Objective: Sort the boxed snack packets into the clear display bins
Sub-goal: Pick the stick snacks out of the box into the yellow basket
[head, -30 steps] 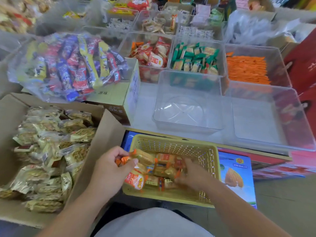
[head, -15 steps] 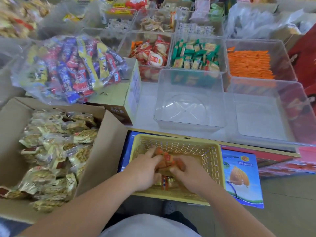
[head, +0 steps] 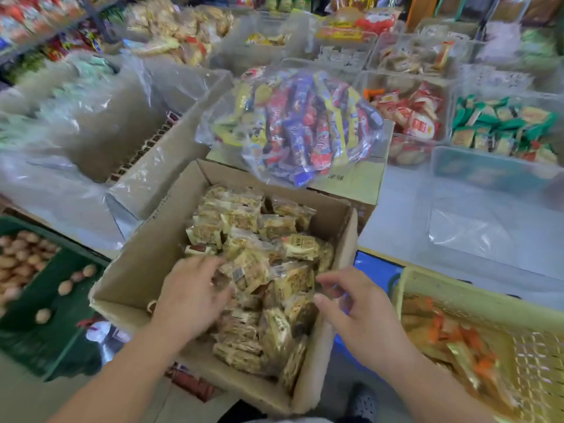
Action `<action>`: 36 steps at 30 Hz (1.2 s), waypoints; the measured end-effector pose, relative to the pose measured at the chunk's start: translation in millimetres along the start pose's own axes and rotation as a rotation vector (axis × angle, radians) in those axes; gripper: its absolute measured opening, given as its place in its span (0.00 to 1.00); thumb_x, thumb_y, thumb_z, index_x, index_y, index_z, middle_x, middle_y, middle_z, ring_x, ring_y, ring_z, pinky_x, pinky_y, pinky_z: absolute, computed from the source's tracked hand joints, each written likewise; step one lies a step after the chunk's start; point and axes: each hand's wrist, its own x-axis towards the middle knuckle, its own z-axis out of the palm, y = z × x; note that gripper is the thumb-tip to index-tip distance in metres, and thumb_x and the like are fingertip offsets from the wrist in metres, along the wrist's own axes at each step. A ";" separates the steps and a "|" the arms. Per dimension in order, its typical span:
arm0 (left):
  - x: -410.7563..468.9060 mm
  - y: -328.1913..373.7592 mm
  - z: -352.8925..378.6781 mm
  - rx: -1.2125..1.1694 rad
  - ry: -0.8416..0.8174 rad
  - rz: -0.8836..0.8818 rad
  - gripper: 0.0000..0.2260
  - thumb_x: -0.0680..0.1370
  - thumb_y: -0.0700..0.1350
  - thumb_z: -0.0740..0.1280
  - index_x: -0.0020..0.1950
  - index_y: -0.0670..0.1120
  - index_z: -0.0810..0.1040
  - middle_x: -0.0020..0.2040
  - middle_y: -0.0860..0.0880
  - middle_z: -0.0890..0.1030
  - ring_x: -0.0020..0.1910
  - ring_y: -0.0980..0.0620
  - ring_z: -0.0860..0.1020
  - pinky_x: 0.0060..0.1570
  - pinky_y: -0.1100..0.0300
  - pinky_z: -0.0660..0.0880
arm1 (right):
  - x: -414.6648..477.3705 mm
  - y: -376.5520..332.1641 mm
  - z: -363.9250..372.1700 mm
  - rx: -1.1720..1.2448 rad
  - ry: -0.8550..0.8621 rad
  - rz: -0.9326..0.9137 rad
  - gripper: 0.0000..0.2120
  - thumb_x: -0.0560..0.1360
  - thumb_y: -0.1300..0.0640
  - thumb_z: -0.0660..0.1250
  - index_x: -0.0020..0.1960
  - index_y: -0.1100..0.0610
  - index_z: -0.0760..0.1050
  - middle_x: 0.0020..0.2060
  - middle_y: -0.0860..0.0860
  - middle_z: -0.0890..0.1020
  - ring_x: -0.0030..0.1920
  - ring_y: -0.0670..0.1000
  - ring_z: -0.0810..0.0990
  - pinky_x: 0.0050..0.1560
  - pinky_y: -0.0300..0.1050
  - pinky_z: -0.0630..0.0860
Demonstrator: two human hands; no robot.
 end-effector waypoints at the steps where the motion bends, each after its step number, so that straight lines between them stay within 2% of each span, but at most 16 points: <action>1: 7.2 -26.2 -2.7 0.062 -0.041 -0.027 0.24 0.76 0.60 0.71 0.67 0.48 0.78 0.60 0.47 0.80 0.60 0.43 0.76 0.59 0.48 0.74 | 7.1 -12.0 14.1 -0.009 -0.018 0.001 0.10 0.76 0.43 0.68 0.57 0.39 0.76 0.49 0.33 0.75 0.51 0.39 0.76 0.48 0.28 0.70; 3: 18.7 -73.0 -5.5 0.143 -0.125 -0.046 0.25 0.77 0.63 0.67 0.68 0.50 0.77 0.58 0.48 0.79 0.60 0.43 0.76 0.58 0.48 0.74 | 24.3 -31.3 43.5 -0.057 -0.067 0.018 0.13 0.77 0.44 0.69 0.61 0.40 0.76 0.51 0.32 0.75 0.55 0.36 0.74 0.51 0.28 0.70; 5: 24.9 -108.4 -3.5 0.149 -0.201 -0.024 0.25 0.77 0.64 0.66 0.69 0.52 0.75 0.58 0.49 0.77 0.61 0.44 0.74 0.59 0.50 0.73 | 45.5 -44.9 71.0 -0.140 -0.134 0.051 0.18 0.77 0.42 0.68 0.66 0.41 0.73 0.57 0.32 0.72 0.60 0.34 0.71 0.57 0.29 0.70; 6: 26.0 -121.1 -1.6 0.125 -0.239 -0.007 0.25 0.77 0.63 0.66 0.69 0.53 0.74 0.58 0.49 0.76 0.62 0.45 0.74 0.60 0.51 0.73 | 56.4 -50.0 83.6 -0.179 -0.165 0.082 0.22 0.77 0.41 0.68 0.69 0.42 0.71 0.61 0.35 0.72 0.63 0.35 0.70 0.61 0.32 0.68; 8: 26.7 -135.4 1.9 0.017 -0.309 0.027 0.24 0.78 0.63 0.66 0.70 0.53 0.74 0.61 0.50 0.75 0.63 0.46 0.73 0.61 0.52 0.72 | 77.2 -56.0 105.4 -0.258 -0.171 0.149 0.29 0.77 0.40 0.68 0.75 0.46 0.66 0.69 0.42 0.70 0.71 0.44 0.66 0.69 0.42 0.67; 10: 27.1 -137.4 3.8 -0.068 -0.330 0.082 0.24 0.78 0.63 0.65 0.71 0.53 0.74 0.64 0.51 0.75 0.64 0.47 0.73 0.62 0.52 0.72 | 95.8 -58.7 124.5 -0.348 -0.139 0.215 0.38 0.77 0.38 0.68 0.80 0.50 0.59 0.77 0.48 0.65 0.77 0.50 0.60 0.76 0.48 0.61; 12: 27.7 -134.2 4.8 -0.074 -0.301 0.149 0.25 0.78 0.64 0.64 0.72 0.54 0.73 0.67 0.52 0.73 0.66 0.48 0.72 0.63 0.52 0.73 | 110.0 -59.1 141.8 -0.391 -0.151 0.314 0.46 0.75 0.35 0.68 0.82 0.53 0.52 0.80 0.51 0.59 0.80 0.53 0.56 0.78 0.50 0.59; 15: 27.9 -136.2 5.7 -0.107 -0.265 0.157 0.27 0.78 0.64 0.64 0.73 0.54 0.72 0.71 0.53 0.70 0.68 0.48 0.71 0.66 0.51 0.72 | 123.5 -56.1 163.6 -0.446 -0.159 0.441 0.53 0.71 0.32 0.70 0.83 0.54 0.47 0.80 0.51 0.59 0.79 0.55 0.59 0.75 0.53 0.65; 17: 27.7 -140.9 6.0 -0.209 -0.251 0.132 0.28 0.78 0.64 0.65 0.74 0.53 0.70 0.72 0.53 0.69 0.69 0.49 0.70 0.67 0.52 0.71 | 125.7 -56.2 174.0 -0.602 -0.146 0.451 0.51 0.70 0.31 0.70 0.82 0.52 0.51 0.79 0.51 0.62 0.77 0.57 0.62 0.73 0.54 0.68; 19: 28.9 -144.0 4.4 -0.317 -0.240 0.107 0.30 0.77 0.63 0.67 0.76 0.54 0.67 0.73 0.54 0.67 0.71 0.50 0.68 0.69 0.52 0.70 | 122.7 -60.7 181.6 -0.732 -0.181 0.408 0.44 0.71 0.32 0.69 0.80 0.48 0.58 0.77 0.50 0.66 0.74 0.59 0.63 0.70 0.55 0.68; 21: 32.3 -143.6 1.2 -0.386 -0.225 0.096 0.32 0.77 0.63 0.69 0.78 0.56 0.64 0.76 0.55 0.64 0.73 0.51 0.66 0.71 0.52 0.68 | 113.8 -69.5 187.5 -0.726 -0.227 0.360 0.35 0.72 0.36 0.70 0.75 0.46 0.65 0.70 0.49 0.73 0.71 0.59 0.63 0.66 0.55 0.71; 25: 51.5 -133.3 -8.1 -0.452 -0.160 0.134 0.32 0.76 0.64 0.67 0.78 0.59 0.61 0.76 0.57 0.64 0.73 0.54 0.65 0.70 0.53 0.66 | 82.4 -89.4 197.9 -0.860 -0.331 0.008 0.20 0.74 0.43 0.70 0.63 0.48 0.72 0.56 0.49 0.79 0.61 0.57 0.68 0.64 0.52 0.67; 27: 69.6 -123.0 -11.0 -0.434 -0.182 0.192 0.31 0.77 0.66 0.64 0.77 0.59 0.62 0.76 0.57 0.65 0.74 0.52 0.66 0.69 0.52 0.67 | 70.1 -93.7 200.5 -0.808 -0.379 -0.093 0.20 0.73 0.46 0.71 0.61 0.52 0.73 0.56 0.51 0.78 0.60 0.57 0.67 0.66 0.52 0.67; 30: 97.3 -100.9 -4.9 -0.335 -0.373 0.321 0.31 0.79 0.65 0.63 0.79 0.57 0.63 0.80 0.55 0.64 0.78 0.50 0.62 0.74 0.49 0.63 | 61.5 -93.0 200.9 -0.702 -0.458 -0.056 0.24 0.74 0.46 0.70 0.66 0.52 0.69 0.61 0.51 0.73 0.62 0.55 0.65 0.65 0.51 0.67; 33: 112.6 -78.8 9.4 -0.037 -0.598 0.444 0.32 0.80 0.67 0.61 0.81 0.55 0.62 0.83 0.50 0.58 0.80 0.44 0.58 0.76 0.43 0.61 | 60.7 -93.1 188.5 -0.509 -0.479 0.055 0.30 0.72 0.35 0.70 0.70 0.46 0.68 0.66 0.46 0.72 0.65 0.51 0.69 0.65 0.49 0.72; 36: 113.9 -68.7 18.8 0.196 -0.620 0.479 0.33 0.78 0.72 0.55 0.79 0.58 0.65 0.80 0.47 0.63 0.77 0.39 0.62 0.71 0.39 0.65 | 61.7 -92.6 162.7 -0.295 -0.364 0.099 0.30 0.72 0.29 0.66 0.67 0.44 0.73 0.63 0.41 0.76 0.63 0.43 0.74 0.63 0.48 0.75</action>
